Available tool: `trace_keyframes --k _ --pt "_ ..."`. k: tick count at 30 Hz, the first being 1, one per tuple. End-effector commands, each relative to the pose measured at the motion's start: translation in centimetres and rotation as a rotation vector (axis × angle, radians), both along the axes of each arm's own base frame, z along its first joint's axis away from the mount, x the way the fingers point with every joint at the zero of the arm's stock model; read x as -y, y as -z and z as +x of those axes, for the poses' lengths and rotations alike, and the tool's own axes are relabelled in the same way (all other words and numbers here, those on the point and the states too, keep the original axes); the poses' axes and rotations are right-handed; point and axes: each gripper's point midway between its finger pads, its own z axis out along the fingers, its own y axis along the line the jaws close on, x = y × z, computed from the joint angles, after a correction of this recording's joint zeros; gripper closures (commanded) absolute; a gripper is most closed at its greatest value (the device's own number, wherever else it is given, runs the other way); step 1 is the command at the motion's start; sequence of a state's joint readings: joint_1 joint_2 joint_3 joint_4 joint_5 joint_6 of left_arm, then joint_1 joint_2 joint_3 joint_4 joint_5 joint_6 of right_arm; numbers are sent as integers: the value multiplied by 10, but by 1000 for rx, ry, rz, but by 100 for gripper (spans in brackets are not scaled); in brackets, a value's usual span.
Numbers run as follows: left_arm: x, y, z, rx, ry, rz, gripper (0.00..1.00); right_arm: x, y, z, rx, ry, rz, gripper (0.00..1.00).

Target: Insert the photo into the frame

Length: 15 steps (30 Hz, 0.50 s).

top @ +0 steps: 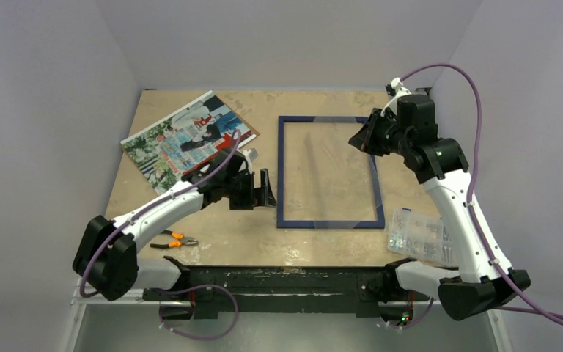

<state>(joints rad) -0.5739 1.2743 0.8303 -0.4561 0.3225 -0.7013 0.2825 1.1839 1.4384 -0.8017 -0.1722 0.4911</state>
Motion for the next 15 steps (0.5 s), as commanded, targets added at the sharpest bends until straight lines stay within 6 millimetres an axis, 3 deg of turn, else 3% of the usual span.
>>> trace_keyframes --k 1,8,15 --pt "14 -6 15 39 38 60 13 19 -35 -8 105 61 -21 100" --pt "27 14 38 11 21 177 19 35 -51 -18 148 121 -48 100" --pt "43 43 49 -33 43 249 29 40 -49 -24 143 138 -61 100"
